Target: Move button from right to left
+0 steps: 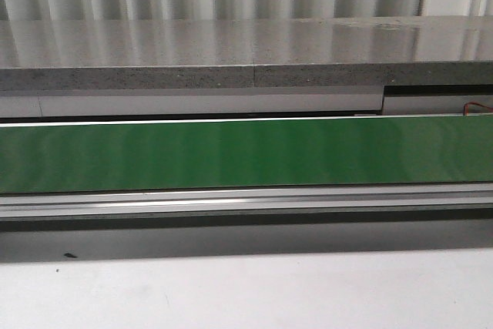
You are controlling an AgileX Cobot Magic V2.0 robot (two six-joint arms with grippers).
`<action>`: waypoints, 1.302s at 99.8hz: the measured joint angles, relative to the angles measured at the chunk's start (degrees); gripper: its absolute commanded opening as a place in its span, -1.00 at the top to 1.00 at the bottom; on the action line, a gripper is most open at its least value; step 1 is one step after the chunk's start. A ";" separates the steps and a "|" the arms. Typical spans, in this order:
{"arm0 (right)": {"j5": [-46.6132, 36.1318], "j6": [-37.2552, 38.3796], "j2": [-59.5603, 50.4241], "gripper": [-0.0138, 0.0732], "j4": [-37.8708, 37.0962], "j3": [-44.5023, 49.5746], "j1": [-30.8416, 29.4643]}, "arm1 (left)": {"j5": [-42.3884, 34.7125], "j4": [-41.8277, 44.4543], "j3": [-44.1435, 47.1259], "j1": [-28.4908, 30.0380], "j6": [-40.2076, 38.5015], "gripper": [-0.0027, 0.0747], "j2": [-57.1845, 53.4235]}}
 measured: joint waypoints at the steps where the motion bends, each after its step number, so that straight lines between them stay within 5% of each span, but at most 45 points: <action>1: 0.00 0.00 0.00 0.84 0.00 0.00 0.00 | 0.14 0.12 0.00 0.00 -0.11 0.98 0.00; 109: 0.00 0.00 -0.09 0.84 0.00 0.00 0.00 | 3.43 1.20 0.00 0.00 -0.56 0.98 0.00; 130: -7.97 1.80 -3.28 0.84 -1.11 5.26 0.00 | 3.43 1.20 0.00 0.00 -0.65 0.98 0.00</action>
